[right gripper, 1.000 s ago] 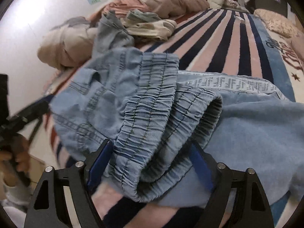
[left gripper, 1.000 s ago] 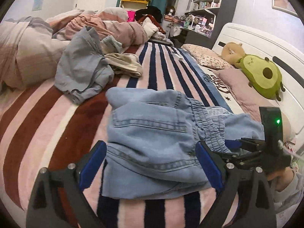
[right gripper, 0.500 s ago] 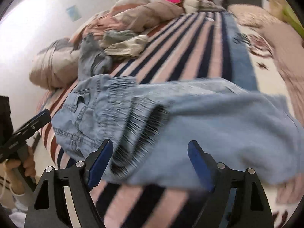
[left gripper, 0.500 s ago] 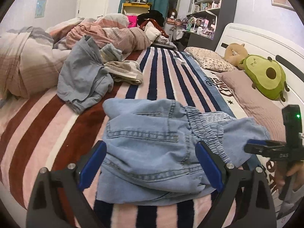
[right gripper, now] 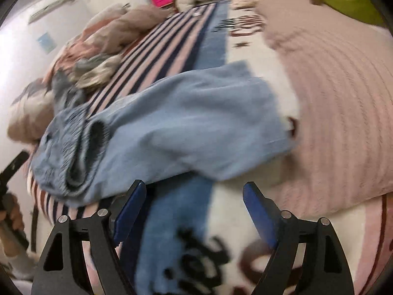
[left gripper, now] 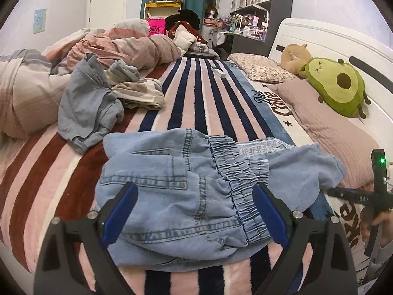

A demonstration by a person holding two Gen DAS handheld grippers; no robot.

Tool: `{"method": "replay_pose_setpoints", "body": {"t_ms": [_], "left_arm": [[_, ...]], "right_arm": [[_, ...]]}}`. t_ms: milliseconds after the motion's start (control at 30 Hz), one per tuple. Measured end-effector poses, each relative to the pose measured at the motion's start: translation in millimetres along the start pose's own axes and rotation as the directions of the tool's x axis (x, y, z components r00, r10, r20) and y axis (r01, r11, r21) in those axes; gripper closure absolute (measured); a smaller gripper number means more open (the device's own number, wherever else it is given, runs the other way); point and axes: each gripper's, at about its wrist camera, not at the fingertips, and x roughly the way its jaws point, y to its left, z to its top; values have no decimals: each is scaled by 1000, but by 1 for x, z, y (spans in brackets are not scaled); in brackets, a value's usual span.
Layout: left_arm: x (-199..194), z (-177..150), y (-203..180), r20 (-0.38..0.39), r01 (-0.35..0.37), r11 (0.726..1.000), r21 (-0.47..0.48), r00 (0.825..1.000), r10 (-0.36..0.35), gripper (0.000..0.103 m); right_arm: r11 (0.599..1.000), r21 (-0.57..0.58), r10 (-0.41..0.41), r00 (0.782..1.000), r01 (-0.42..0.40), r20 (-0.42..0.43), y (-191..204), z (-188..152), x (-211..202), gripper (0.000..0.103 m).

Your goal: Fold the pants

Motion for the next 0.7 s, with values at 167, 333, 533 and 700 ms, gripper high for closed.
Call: {"method": "replay_pose_setpoints", "body": {"t_ms": [167,333,533,700], "left_arm": [[9,3,-3,-9,-11,1000,-7,1000,11,11],[18,4,2,-18,-17,999,-39,1000,16,11],[20,6,11,-8,-29,998,-61,1000,28,11],[16,7,19,3,-42,996,-77,999,42,11]], "right_arm": [[999,46,8,999,-10,34,-21,20,7,25],[996,62,60,998,-60,4,-18,29,23,16],[979,158,132,991,-132,6,-5,31,44,16],[970,215,97,990,-117,101,0,47,51,63]]}}
